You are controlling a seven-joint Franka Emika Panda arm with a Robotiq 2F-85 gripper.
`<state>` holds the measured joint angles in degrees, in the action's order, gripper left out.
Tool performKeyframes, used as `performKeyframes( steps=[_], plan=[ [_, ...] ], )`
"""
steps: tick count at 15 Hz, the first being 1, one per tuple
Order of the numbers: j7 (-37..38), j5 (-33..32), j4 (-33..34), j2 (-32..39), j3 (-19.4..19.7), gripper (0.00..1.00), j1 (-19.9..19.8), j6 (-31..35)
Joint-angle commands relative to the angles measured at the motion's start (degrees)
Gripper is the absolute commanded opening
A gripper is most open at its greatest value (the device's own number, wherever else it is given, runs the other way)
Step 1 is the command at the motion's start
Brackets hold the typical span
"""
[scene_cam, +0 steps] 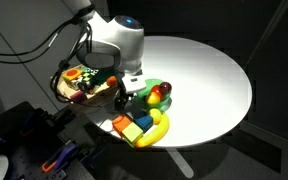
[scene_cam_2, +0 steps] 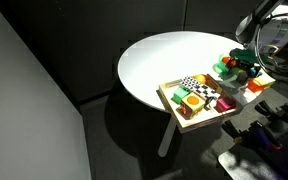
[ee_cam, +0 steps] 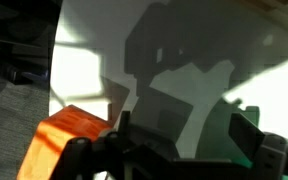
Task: Slide the orange block a little to the right, slide the gray block a little to the right, slide the lime green block a little forward, flip the orange block to the left on the table, pick up the orange block and put it in the tray
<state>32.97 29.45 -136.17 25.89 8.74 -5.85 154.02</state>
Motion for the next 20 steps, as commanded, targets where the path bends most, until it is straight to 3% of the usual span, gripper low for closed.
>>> performKeyframes(
  steps=[1,20],
  plan=[
    [1.1,1.5,1.1,-0.1,-0.2,1.0,-1.4,0.0],
    [2.3,3.8,2.1,-0.6,-0.1,1.0,-3.7,-1.2]
  ],
)
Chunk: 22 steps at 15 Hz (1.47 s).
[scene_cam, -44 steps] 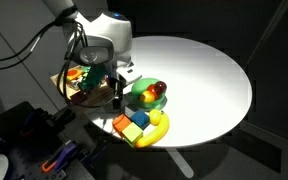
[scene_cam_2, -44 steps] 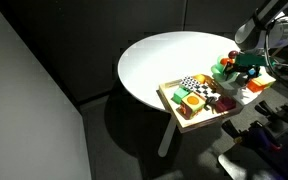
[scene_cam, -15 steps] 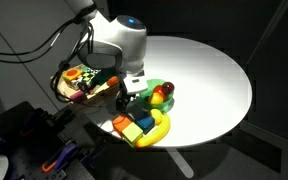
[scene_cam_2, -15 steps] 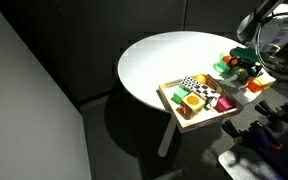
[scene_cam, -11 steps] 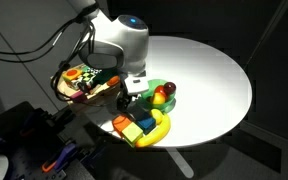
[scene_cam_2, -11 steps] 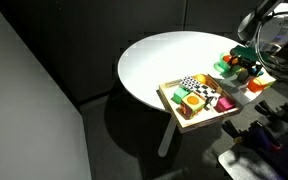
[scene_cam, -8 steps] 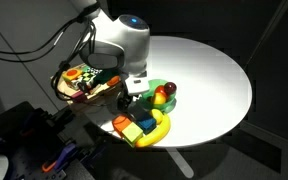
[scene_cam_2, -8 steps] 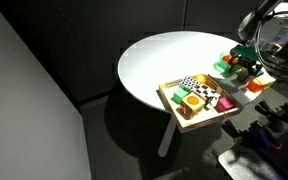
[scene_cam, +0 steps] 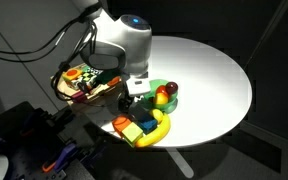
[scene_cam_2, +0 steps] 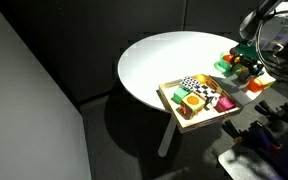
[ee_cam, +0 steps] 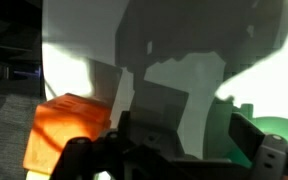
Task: Slide the orange block a little to the right, slide the gray block a little to the right, slide the lime green block a little forward, flip the orange block to the left on the table, pick up the orange block and put it in the tray
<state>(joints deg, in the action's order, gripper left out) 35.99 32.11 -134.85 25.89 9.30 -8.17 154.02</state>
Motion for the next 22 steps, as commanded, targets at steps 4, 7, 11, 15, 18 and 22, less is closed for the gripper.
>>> performKeyframes(
  steps=[4,7,11,15,18,22],
  plan=[
    [-4.9,1.0,0.0,-1.4,-2.1,1.0,-2.1,-2.2],
    [-8.6,1.0,-0.4,-1.6,-3.2,1.0,-1.9,-2.6],
    [-12.9,0.2,-1.2,-2.0,-4.2,1.0,-1.6,-3.7],
    [-14.6,-3.2,-2.3,-2.7,-3.1,1.0,0.0,-4.9],
    [-14.1,-8.4,-3.5,-3.7,-1.8,1.0,1.7,-4.4],
    [-14.7,-14.1,-5.2,-5.5,-1.1,1.0,3.3,-4.3]
  ],
)
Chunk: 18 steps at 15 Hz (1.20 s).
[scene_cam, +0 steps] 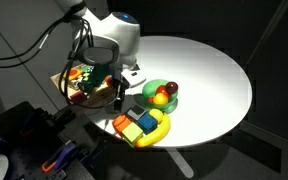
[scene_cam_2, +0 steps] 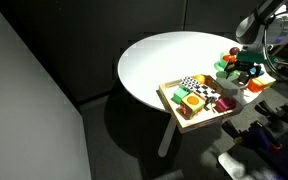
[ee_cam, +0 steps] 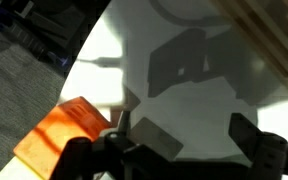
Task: Slide the orange block a little to the right, slide the gray block a little to the right, slide the lime green block a little forward, flip the orange block to the left on the table, pick up the orange block and put it in the tray
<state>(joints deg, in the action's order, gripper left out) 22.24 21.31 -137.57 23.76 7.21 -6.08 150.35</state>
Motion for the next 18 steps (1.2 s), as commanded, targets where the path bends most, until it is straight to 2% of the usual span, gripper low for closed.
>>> performKeyframes(
  steps=[1,7,13,18],
  plan=[
    [-0.8,-4.2,-2.9,-3.7,1.0,1.0,1.5,-0.5],
    [-1.3,-10.3,-6.5,-6.4,2.2,1.0,2.8,0.0],
    [-0.6,-21.1,-11.2,-10.3,5.3,1.0,4.3,0.7],
    [-0.6,-27.9,-13.7,-13.2,7.2,1.0,3.6,0.6]
  ],
)
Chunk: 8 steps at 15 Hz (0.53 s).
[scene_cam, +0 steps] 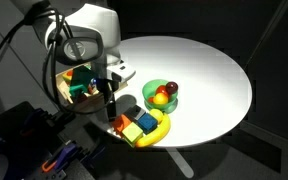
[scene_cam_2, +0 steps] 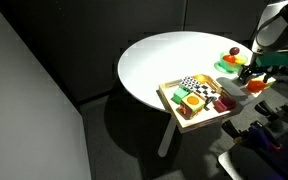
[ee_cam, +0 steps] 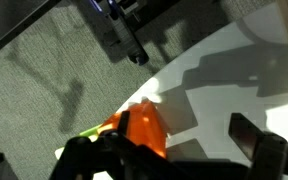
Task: Slide the orange block a little to the right, slide the gray block a little to the right, slide the lime green block a little forward, flip the orange block to the left on the table, pick up the orange block and put it in the tray
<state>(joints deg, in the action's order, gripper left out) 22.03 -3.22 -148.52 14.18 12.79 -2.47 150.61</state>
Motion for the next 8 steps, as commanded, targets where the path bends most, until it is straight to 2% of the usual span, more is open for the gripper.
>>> performKeyframes(
  steps=[1,8],
  plan=[
    [-0.4,-4.2,-3.0,-3.9,1.9,1.0,-0.2,0.5],
    [-1.9,-5.8,-5.0,-5.6,3.9,1.0,-2.9,2.6]
  ],
)
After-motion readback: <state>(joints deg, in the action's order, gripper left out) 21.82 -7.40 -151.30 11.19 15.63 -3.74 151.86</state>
